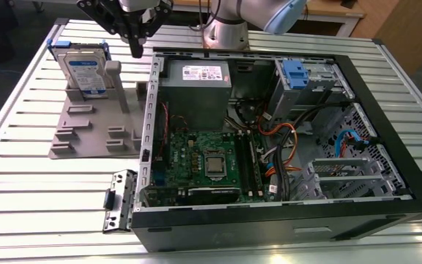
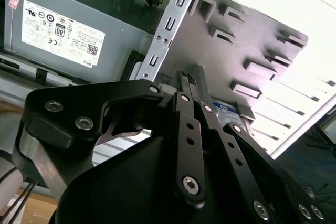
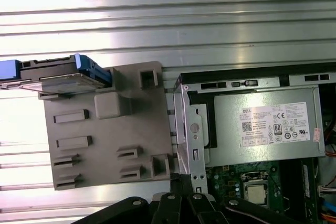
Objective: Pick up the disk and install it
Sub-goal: 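Reach for the disk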
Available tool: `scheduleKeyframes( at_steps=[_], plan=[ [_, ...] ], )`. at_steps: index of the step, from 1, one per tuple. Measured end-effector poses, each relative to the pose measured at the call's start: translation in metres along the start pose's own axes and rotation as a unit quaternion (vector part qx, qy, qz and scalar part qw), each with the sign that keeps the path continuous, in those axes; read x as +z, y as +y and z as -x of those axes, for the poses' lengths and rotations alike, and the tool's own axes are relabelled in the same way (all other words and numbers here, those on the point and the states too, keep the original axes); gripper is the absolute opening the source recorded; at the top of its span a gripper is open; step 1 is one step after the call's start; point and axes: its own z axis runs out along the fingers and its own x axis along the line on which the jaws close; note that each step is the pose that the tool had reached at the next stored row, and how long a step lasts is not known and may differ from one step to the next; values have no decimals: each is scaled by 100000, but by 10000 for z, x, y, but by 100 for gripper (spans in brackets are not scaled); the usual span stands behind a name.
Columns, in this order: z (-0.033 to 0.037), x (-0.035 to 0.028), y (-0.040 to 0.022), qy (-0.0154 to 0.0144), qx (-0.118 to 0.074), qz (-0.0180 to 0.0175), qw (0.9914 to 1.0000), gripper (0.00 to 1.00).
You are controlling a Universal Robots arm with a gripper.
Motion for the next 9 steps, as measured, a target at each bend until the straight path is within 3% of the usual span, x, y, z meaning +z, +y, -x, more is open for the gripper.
scheduleKeyframes(
  at_steps=[9],
  plan=[
    [-32, 0, -3, -3, 1, 2, 100000, 10]
  ],
)
